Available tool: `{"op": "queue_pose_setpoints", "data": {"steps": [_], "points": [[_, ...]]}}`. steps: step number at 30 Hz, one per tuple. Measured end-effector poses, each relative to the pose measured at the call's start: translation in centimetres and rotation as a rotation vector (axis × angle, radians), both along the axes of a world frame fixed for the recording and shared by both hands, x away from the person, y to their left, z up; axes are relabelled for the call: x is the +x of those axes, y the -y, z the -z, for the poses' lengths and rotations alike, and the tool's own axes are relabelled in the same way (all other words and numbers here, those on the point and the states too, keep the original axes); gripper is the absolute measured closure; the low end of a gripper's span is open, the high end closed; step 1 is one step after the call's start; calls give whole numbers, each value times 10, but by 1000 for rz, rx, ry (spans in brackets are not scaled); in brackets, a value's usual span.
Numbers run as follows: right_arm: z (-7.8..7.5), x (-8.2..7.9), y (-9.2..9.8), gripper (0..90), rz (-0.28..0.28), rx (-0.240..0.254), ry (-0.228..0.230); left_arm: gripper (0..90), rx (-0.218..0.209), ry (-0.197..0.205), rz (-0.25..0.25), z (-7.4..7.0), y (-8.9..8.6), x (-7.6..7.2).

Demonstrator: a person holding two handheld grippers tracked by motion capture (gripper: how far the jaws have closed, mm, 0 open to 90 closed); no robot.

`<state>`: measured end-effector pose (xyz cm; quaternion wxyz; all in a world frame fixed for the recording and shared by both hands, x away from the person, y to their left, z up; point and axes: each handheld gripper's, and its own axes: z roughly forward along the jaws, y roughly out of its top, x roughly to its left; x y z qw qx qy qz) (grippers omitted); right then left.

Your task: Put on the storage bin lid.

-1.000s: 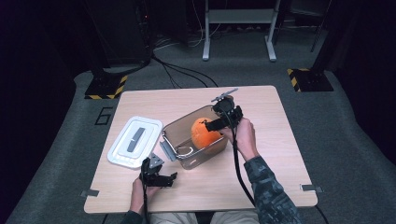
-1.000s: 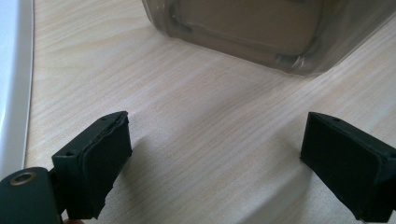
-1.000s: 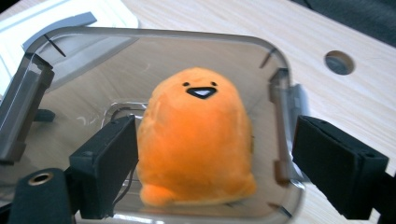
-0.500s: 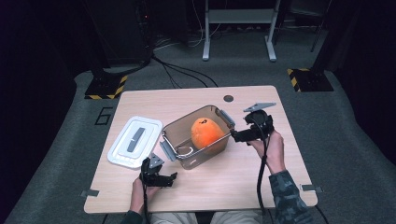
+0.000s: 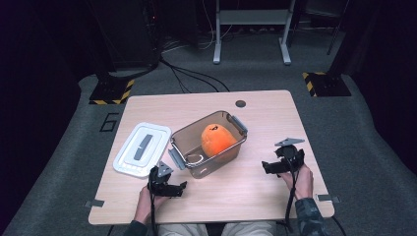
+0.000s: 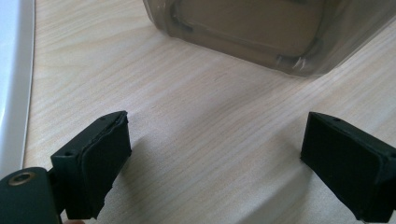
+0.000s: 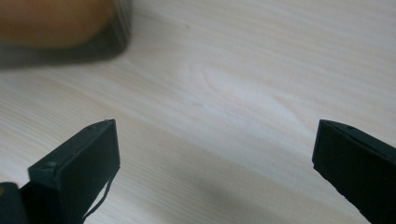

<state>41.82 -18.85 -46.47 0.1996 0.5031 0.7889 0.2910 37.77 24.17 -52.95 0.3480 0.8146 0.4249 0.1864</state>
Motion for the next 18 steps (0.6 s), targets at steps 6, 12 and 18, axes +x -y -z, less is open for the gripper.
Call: {"op": "queue_pose_setpoints", "data": {"steps": [6, 12, 18], "points": [[31, -5, 8, 0, 20, 3, 1, 80, -4, -1, -19, 0, 1, -2], [45, -7, 14, 0, 44, 23, 22, 53, 15, -4, -9, -1, -2, -3], [61, -6, 13, 0, 59, 38, 19, 44, 5, 27, -37, -14, -16, -6]]}}
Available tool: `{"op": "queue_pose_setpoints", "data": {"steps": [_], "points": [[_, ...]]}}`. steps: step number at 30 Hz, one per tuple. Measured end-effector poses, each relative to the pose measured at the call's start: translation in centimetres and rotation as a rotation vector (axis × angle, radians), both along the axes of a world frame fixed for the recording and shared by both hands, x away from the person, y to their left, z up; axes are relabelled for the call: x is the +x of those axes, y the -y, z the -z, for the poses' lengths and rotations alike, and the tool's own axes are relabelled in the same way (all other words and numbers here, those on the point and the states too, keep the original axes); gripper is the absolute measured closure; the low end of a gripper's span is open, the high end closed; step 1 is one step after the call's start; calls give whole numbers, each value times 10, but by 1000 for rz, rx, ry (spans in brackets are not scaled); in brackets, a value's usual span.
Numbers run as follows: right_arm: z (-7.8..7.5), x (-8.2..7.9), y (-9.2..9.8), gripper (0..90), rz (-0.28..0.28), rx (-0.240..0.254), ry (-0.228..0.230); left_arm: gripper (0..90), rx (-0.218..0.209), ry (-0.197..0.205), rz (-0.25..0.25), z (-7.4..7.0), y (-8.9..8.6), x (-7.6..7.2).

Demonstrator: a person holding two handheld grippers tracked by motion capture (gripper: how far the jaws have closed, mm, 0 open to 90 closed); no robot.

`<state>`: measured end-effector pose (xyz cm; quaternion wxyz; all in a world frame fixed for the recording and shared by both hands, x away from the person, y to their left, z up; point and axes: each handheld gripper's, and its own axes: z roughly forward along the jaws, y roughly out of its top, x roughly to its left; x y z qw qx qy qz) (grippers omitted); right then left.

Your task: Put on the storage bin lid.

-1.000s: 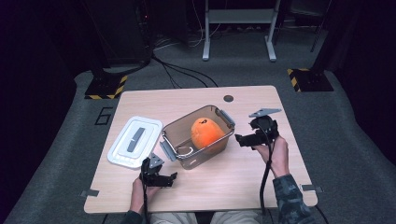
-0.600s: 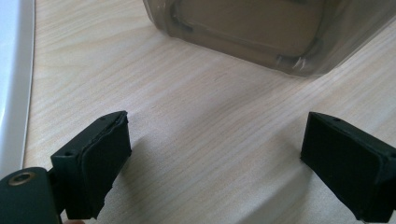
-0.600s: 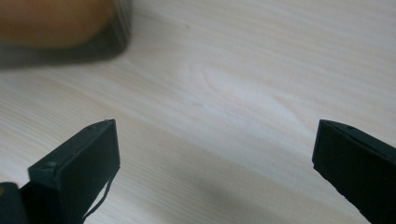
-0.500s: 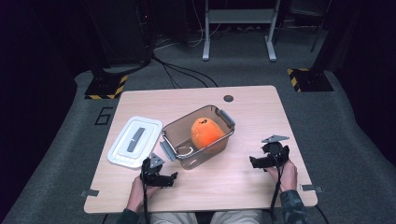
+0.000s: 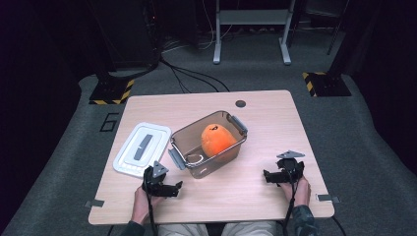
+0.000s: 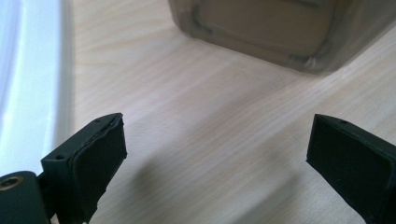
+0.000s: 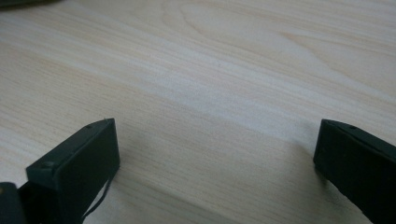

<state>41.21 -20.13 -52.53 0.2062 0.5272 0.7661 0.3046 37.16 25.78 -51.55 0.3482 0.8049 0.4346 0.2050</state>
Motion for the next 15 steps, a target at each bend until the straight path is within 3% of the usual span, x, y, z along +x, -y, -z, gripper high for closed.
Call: {"op": "queue_pose_setpoints", "data": {"steps": [4, 7, 13, 15], "points": [[4, -3, 2, 0, 0, 12, 46, 43, 5, 15, -30, -11, -15, 5], [4, -3, 1, 0, 2, 10, 46, 31, -6, 32, -63, -18, -27, 11], [4, -5, -1, 0, 7, -4, 65, 13, -22, 17, -124, -28, -55, 36], [3, -5, -1, 3, 2, -11, 66, 5, -49, 1, -155, -28, -65, 48]]}}
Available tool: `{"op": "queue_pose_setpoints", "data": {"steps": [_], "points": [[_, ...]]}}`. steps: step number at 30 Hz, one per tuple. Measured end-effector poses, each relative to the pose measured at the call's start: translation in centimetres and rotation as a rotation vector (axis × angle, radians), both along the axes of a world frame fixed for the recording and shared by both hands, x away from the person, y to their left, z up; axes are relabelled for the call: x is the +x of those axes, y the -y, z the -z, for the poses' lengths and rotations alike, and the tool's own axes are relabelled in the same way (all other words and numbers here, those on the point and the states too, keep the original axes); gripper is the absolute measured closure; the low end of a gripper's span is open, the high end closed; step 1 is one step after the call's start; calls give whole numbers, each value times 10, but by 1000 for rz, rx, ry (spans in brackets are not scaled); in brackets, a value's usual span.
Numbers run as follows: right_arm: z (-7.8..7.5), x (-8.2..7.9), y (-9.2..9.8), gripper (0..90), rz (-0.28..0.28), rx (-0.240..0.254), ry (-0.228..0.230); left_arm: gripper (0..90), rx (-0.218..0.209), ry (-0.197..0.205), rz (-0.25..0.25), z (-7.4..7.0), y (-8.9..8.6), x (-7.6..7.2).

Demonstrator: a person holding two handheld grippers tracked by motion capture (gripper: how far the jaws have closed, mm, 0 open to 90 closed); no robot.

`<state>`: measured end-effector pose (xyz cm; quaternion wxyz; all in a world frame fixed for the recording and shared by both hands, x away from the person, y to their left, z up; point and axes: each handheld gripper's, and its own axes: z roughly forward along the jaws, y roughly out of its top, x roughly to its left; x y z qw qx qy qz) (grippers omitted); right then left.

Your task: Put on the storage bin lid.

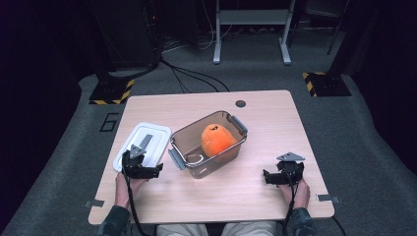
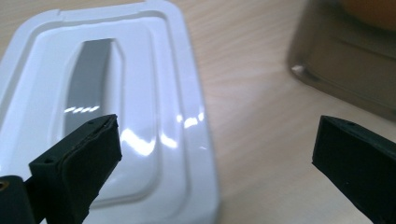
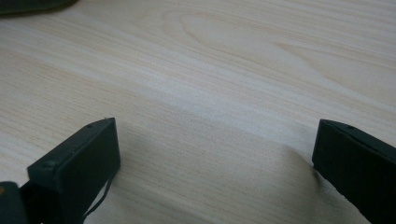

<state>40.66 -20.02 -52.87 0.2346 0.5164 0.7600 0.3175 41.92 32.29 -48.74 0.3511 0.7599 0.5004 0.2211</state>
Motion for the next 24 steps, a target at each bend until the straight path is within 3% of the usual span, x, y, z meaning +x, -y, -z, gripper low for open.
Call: {"op": "queue_pose_setpoints", "data": {"steps": [8, 11, 16, 18, 24], "points": [[0, 0, 0, 29, -2, 6, 6, 7, -45, -26, -74, 0, -30, 42], [0, -1, 0, 39, -6, 8, 9, 64, -44, -35, -82, 3, -33, 56], [-1, -2, 0, 51, -7, 6, 13, 225, 22, -50, -88, 15, -31, 71], [-1, -2, 1, 61, -7, 4, 14, 296, 25, -60, -95, 19, -31, 74], [-1, -2, 0, 66, -4, 10, 15, 452, -33, -45, -120, 24, -36, 76]]}}
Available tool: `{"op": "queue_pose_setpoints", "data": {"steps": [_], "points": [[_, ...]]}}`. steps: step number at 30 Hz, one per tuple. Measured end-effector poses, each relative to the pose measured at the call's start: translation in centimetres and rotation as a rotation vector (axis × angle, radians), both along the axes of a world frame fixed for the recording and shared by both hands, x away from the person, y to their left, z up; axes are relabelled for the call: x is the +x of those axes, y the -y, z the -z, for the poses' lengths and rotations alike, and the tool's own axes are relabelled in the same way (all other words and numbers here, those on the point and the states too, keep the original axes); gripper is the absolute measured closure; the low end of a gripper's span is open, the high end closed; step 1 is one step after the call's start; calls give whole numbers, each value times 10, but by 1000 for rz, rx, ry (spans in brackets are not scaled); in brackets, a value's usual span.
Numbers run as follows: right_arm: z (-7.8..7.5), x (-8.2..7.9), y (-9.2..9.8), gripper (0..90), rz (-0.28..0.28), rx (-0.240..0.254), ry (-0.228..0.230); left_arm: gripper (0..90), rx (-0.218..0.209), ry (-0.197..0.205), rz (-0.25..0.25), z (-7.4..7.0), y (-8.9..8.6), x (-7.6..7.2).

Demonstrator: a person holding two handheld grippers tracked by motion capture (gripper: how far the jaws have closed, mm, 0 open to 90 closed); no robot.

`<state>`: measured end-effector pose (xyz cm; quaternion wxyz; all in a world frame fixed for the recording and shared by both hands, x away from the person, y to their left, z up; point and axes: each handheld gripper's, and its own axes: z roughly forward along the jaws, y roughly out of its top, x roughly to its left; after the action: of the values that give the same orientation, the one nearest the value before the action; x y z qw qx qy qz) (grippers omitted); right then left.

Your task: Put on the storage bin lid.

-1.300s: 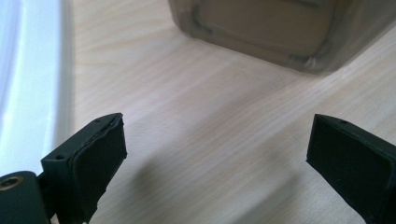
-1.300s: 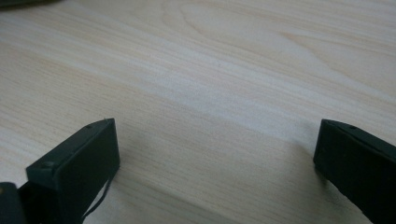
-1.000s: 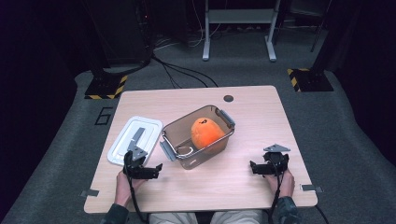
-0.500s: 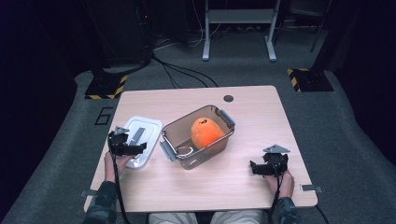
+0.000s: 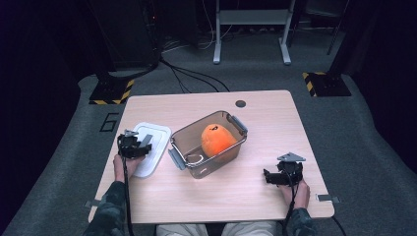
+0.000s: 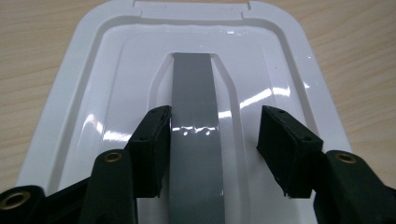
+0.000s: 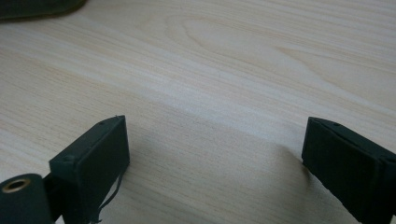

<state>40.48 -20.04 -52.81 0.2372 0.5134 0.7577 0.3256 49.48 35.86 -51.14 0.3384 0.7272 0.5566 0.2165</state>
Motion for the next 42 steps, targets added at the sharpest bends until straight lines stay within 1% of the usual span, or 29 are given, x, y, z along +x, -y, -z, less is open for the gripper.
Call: {"op": "queue_pose_setpoints", "data": {"steps": [2, 3, 4, 5, 6, 7, 8, 10, 12, 14, 16, 17, 21, 24, 25, 27, 30, 32, 34, 38, 40, 41, 42], "points": [[0, 0, 1, 67, -4, -2, -1, 495, -1, 6, -10, 0, -1, 0], [0, 0, 1, 68, -4, -4, 0, 517, -7, -2, -18, -1, -2, 0], [0, 0, 1, 69, -5, -4, 0, 561, 25, -16, -27, -1, -3, 2], [0, 0, 1, 71, -5, -3, 0, 625, 31, -8, -30, -1, -3, 2], [0, 0, 1, 73, -5, -3, 0, 632, 38, -19, -28, -2, -4, 2], [0, 0, 1, 74, -6, -2, 1, 643, 42, -14, -29, -2, -3, 3], [0, 0, 1, 76, -8, 0, -2, 650, 50, -23, -30, -3, -3, 3], [0, 0, 1, 77, -7, 0, -1, 656, 50, -22, -29, -2, -3, 3], [0, 0, 1, 79, -7, 0, -1, 659, 50, -13, -25, -2, -3, 3], [0, 0, 1, 81, -7, 2, -2, 662, 62, -7, -24, -2, -2, 4], [0, 1, 2, 85, -14, 9, -6, 663, 75, -15, -27, -4, -1, 4], [0, 1, 2, 85, -10, 14, -9, 663, 83, -16, -20, -4, -1, 4], [0, 2, 3, 83, -9, 14, -11, 664, 77, -27, -13, -6, -2, 4], [0, 2, 3, 76, -9, 15, -12, 664, 62, -21, -16, -8, -2, 2], [0, 3, 3, 64, -5, 12, -14, 663, 54, -13, -23, -10, -2, 1], [0, 3, 3, 49, 6, 23, -21, 663, 42, 5, -22, -14, -3, -2], [1, 5, 2, 3, -4, 12, -29, 663, 44, 19, -14, -22, -4, -6], [1, 6, 1, 0, 0, 14, -36, 663, 46, 35, -11, -27, -5, -8], [1, 6, 1, 0, -3, 15, -38, 663, 51, 32, 0, -33, -6, -11], [1, 6, 1, 0, -3, 15, -39, 663, 34, 46, 2, -44, -10, -15], [1, 6, 1, 0, -5, 14, -38, 663, 31, 49, 7, -50, -12, -16], [1, 6, 1, 0, -4, 15, -38, 663, 33, 58, 4, -53, -12, -18], [1, 6, 1, 0, -4, 15, -38, 663, 35, 56, 9, -56, -13, -18]]}}
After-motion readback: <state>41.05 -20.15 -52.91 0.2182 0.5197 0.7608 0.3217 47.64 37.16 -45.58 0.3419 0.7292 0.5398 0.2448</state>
